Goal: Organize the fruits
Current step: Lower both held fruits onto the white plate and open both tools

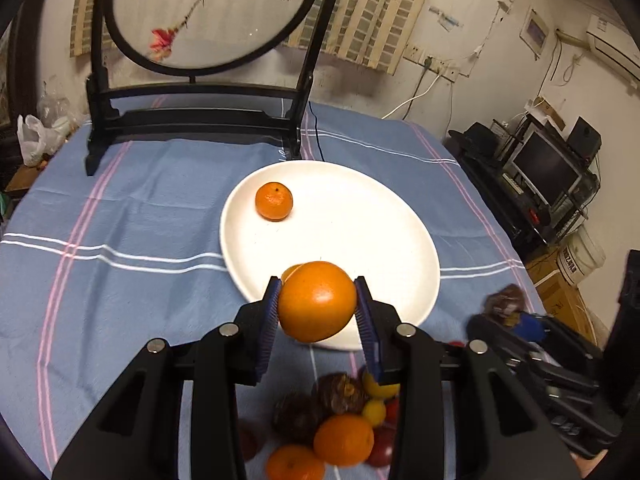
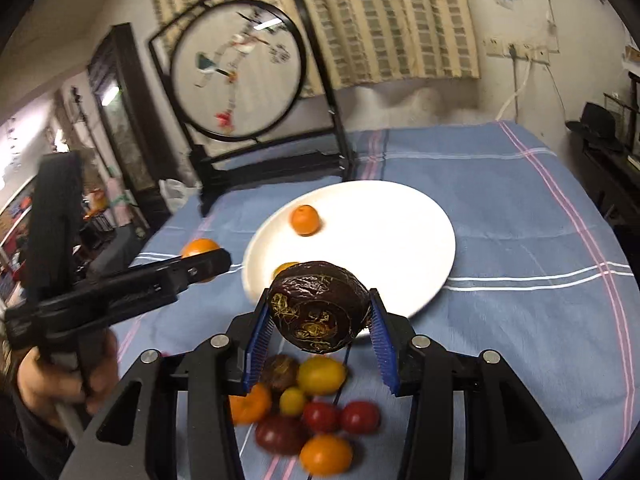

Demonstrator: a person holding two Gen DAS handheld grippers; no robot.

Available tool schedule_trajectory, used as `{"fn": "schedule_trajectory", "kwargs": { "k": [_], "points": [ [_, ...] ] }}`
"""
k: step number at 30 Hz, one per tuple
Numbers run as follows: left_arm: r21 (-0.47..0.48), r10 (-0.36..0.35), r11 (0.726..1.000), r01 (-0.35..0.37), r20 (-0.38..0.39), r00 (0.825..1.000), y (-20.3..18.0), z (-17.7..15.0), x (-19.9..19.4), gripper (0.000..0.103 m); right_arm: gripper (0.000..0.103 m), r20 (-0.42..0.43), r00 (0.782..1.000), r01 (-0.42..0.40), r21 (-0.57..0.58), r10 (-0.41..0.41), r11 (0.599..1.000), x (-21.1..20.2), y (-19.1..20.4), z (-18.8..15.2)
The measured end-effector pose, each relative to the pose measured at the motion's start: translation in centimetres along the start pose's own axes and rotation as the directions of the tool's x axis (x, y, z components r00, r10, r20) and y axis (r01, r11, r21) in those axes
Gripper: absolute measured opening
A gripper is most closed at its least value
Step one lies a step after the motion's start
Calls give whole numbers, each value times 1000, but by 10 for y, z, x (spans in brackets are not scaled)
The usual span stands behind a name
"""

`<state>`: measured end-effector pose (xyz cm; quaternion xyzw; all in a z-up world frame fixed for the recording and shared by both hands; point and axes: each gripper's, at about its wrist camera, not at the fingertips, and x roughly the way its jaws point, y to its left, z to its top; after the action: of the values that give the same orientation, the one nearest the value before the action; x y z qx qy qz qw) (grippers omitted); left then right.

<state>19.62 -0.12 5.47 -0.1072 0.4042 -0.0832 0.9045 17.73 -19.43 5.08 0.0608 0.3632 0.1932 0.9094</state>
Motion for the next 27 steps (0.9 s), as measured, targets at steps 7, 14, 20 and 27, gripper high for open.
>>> {"fn": "schedule_trajectory", "kwargs": {
  "k": [7,14,20,27],
  "points": [
    [32,86,996,-85,-35,996,5,16,47,36,47,-117,992,46,1,-46,999,59,-12,-10],
    [-7,100,995,-101,-72,992,17,4,75,67,64,-102,993,58,-12,-59,998,59,-15,-20],
    [5,87,996,-87,-22,996,14,1,57,75,70,-113,991,67,-36,-71,997,53,-10,-24],
    [29,120,992,-120,6,993,12,-11,31,84,71,-102,993,59,-10,-60,998,41,-15,-24]
  ]
}}
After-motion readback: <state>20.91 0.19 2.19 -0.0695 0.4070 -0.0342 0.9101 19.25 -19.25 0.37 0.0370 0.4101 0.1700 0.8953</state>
